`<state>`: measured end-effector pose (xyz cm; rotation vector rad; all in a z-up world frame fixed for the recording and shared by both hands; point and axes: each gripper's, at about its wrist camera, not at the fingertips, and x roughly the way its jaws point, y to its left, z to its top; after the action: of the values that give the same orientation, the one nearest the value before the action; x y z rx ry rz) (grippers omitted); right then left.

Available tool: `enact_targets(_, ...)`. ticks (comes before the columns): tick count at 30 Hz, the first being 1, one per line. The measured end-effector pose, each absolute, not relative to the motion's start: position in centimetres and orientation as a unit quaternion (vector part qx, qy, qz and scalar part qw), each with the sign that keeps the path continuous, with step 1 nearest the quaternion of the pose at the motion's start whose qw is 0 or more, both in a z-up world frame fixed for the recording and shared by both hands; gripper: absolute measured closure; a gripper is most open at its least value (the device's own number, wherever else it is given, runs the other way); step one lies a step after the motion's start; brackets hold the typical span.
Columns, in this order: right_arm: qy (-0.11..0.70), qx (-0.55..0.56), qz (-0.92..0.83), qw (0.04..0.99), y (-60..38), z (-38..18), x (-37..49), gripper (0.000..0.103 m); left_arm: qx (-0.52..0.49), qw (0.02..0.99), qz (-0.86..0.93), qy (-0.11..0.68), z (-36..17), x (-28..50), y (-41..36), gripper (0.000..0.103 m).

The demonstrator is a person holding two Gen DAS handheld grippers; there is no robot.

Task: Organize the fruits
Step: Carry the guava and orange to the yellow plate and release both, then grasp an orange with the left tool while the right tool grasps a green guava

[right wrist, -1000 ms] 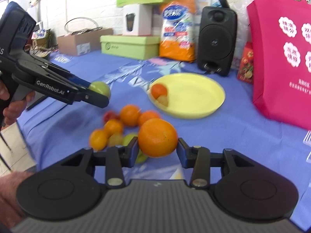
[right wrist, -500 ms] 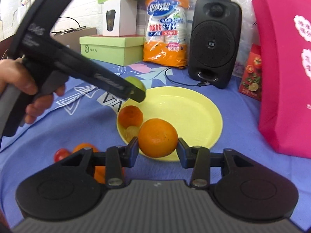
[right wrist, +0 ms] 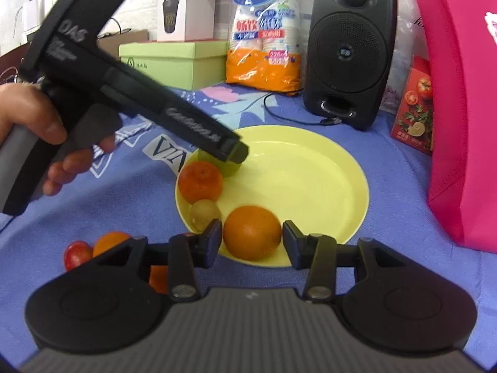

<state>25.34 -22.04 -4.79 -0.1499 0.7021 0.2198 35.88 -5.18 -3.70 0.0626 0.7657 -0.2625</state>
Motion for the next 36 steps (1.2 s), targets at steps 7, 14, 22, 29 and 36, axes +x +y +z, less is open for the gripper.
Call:
enact_targets(7,0.326,-0.062,0.107,0.937,-22.3,-3.4,23.1,0.053,0.013,0.927,-0.135,0.349,-1.9,30.9,-3.3,0.025)
enact_targets(14,0.32,-0.052,0.108,0.94,-22.2,-3.0,19.9,0.053,-0.003,0.93,-0.133,0.344,-1.5,25.6,-1.8,0.025)
enact_targets(22,0.314,-0.045,0.11,0.942,-22.1,-2.2,16.2,0.049,0.002,0.936,-0.123,0.33,-1.2,18.7,-1.2,0.025)
enact_targets(29,0.325,-0.045,0.131,0.936,-21.5,-2.9,12.2,0.048,0.02,0.928,-0.145,0.343,-2.8,12.5,-1.8,0.025)
enact_targets(36,0.35,-0.045,0.148,0.924,-20.5,-4.9,10.8,0.048,0.017,0.914,-0.154,0.374,-5.8,11.0,-3.2,0.025)
